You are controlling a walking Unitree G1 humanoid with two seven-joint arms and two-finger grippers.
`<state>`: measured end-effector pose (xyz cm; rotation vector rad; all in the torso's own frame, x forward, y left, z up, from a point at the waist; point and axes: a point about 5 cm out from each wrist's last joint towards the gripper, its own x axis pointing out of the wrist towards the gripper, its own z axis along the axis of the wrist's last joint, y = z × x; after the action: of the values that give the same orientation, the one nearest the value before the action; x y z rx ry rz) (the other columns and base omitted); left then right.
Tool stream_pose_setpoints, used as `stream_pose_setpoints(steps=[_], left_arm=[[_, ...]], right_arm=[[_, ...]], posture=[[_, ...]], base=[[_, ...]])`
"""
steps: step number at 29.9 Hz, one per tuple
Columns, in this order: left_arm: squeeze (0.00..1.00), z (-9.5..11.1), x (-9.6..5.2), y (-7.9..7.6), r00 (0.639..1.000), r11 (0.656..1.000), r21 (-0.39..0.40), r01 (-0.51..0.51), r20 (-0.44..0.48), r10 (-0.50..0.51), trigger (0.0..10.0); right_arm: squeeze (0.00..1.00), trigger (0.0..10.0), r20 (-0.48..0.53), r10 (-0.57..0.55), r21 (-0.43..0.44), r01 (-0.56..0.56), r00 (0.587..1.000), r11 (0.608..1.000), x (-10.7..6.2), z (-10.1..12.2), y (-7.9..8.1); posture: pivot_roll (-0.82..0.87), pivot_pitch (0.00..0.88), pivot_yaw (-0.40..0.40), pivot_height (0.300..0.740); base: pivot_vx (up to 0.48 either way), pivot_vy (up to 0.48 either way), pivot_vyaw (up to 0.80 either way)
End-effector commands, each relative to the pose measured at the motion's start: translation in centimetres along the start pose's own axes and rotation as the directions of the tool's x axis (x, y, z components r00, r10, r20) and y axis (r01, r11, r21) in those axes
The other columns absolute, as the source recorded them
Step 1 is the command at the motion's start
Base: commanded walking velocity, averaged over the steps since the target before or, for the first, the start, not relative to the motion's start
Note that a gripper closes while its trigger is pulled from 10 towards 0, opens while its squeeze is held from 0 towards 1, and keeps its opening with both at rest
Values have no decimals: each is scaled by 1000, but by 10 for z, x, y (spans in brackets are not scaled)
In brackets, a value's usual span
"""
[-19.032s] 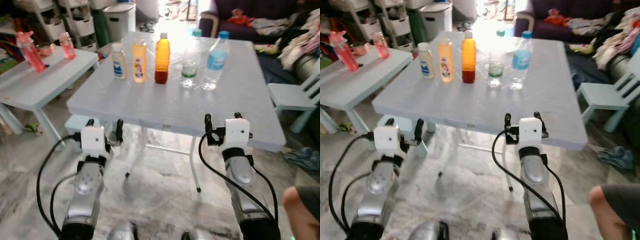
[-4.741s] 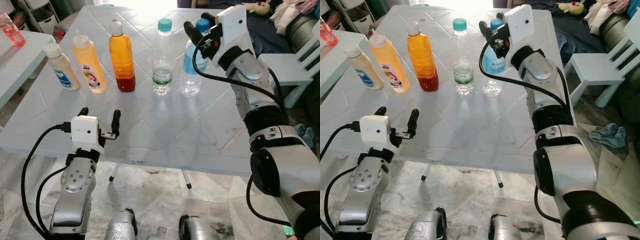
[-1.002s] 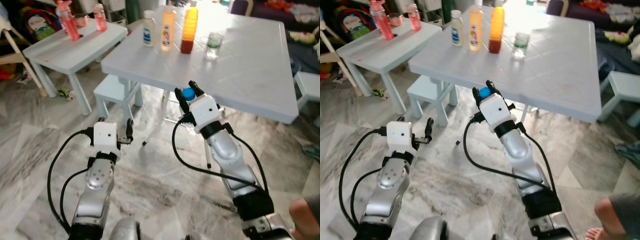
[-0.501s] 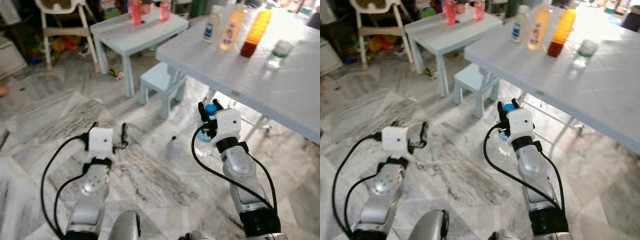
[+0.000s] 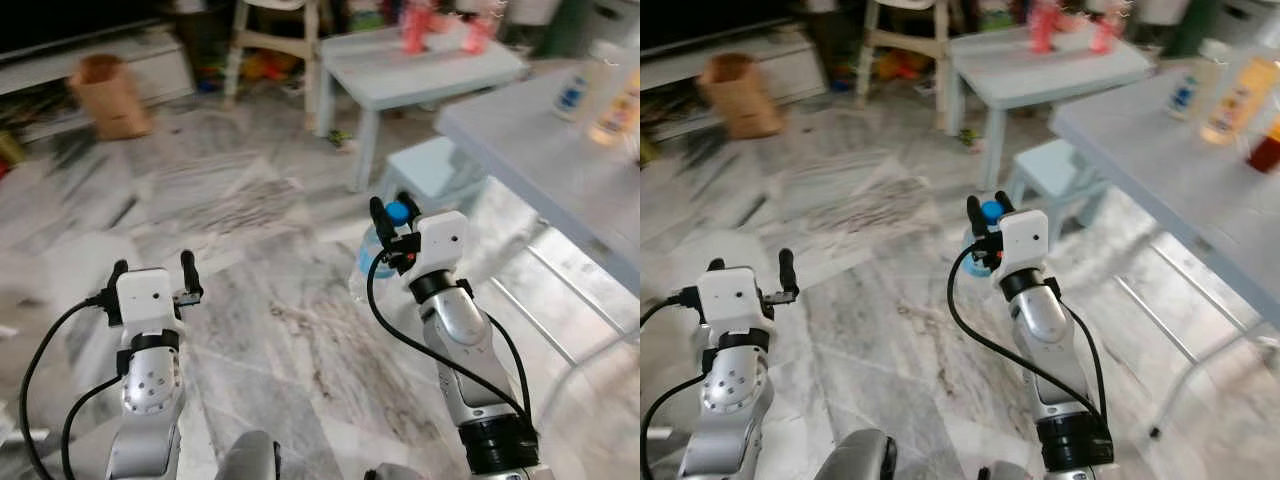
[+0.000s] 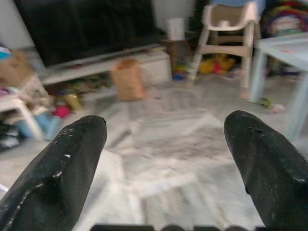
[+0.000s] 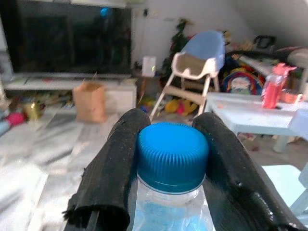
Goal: Restocking fridge
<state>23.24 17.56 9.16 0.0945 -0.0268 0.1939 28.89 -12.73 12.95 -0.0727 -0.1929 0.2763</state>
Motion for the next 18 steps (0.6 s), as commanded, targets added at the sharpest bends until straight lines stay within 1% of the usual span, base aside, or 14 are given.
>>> stream_pose_setpoints(steps=[1,4,9,11,15,18], left_arm=[[0,2,-3,3,999,999,-3,34,0,-34,10000],[0,-1,-7,7,999,999,-2,32,-9,-33,10000],[0,0,-7,9,1000,1000,17,6,1,-6,10000],[0,1,-6,8,1000,1000,21,1,13,-1,10000],[0,2,-6,8,1000,1000,24,4,19,-4,10000],[0,5,-1,6,999,998,44,34,33,-36,10000]], right_arm=[[0,10000,28,2,0,-2,1000,1000,3,6,0],[0,10000,28,7,-6,-7,1000,1000,6,7,-1],[0,10000,25,13,-6,-13,1000,1000,10,7,-3],[0,10000,21,37,-2,-37,999,999,12,7,0],[0,10000,19,52,4,-52,998,999,14,6,4],[0,10000,26,50,10,-50,998,999,18,7,6]], posture=[[154,52,-9,740],[157,54,-19,740],[170,53,-53,740],[180,48,-70,740],[184,46,-73,740],[185,44,-64,740]], base=[[0,0,800],[0,0,800],[0,0,800],[0,0,800],[0,0,800],[0,0,800]])
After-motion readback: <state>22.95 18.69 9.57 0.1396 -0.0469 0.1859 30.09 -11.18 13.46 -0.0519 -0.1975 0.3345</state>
